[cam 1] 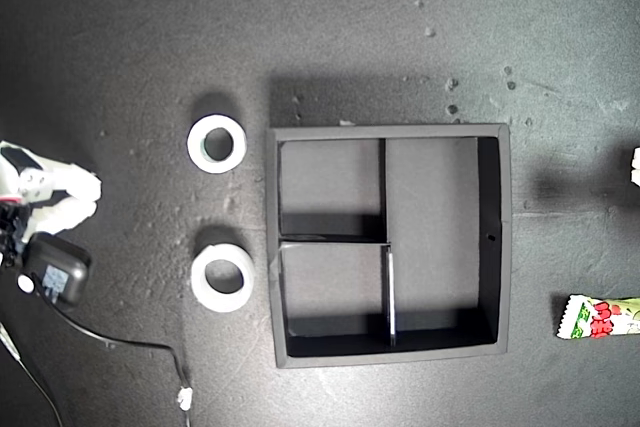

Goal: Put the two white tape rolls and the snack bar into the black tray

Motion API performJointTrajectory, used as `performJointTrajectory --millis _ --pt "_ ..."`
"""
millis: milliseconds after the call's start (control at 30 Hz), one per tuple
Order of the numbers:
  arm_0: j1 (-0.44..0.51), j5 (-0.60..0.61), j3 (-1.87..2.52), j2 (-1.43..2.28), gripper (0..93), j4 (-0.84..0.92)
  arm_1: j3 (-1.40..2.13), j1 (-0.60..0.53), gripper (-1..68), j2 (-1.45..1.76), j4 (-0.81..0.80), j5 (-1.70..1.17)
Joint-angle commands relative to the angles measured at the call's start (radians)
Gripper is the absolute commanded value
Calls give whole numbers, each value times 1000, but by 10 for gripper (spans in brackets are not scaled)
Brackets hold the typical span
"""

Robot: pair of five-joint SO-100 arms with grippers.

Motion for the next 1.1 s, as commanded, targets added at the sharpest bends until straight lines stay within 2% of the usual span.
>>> performJointTrajectory --millis 0,1067 --pt "-57 -32 57 52 2 37 12 -23 1 3 -11 -433" --pt "-63 21 57 52 2 37 12 -15 1 3 6 -434"
